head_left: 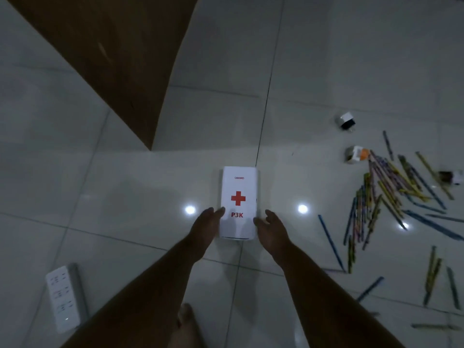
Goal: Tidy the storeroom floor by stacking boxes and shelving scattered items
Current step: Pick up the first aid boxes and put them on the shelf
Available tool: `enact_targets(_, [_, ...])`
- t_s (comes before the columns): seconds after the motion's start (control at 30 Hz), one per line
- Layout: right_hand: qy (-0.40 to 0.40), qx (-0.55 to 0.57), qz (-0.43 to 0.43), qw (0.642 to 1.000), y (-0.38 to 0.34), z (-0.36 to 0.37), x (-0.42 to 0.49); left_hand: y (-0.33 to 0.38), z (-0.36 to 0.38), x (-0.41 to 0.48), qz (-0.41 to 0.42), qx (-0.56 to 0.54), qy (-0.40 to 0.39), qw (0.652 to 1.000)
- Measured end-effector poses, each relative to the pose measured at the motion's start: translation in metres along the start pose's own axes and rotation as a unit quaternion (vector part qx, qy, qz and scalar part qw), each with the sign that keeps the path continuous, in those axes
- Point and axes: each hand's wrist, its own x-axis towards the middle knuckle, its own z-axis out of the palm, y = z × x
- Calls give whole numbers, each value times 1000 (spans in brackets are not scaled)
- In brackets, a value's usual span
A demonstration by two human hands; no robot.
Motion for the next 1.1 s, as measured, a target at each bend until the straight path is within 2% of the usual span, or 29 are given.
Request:
enact_targets(0.1, [-37, -20, -42, 998, 31, 18, 21, -13, 13, 19, 10, -14, -28, 999])
enact_targets(0.2, [-60, -45, -42, 996, 77, 34, 58, -19, 16, 33, 12, -31, 2, 999])
enact_targets(0.27, [-55, -4, -71, 996, 54, 30, 32, -17, 18, 28, 25, -49, 17, 998])
enact_targets(0.4, [-52, 117, -32, 991, 1, 2, -50, 0, 18, -18, 48, -52, 20, 997])
enact_targets(0.53, [-32, 224, -21, 974, -41, -36, -130, 46, 20, -112, 91, -104, 15, 990])
enact_targets(0.63, [-14, 260, -54, 964, -83, -78, -202, 89, 26, -202, 118, -129, 15, 984])
enact_targets(0.9, [-2, 213, -183, 960, -208, -220, -407, 214, 43, -441, 142, -135, -8, 981])
enact_targets(1.1, [-2, 206, -225, 952, -295, -303, -528, 305, 43, -583, 190, -149, -39, 970])
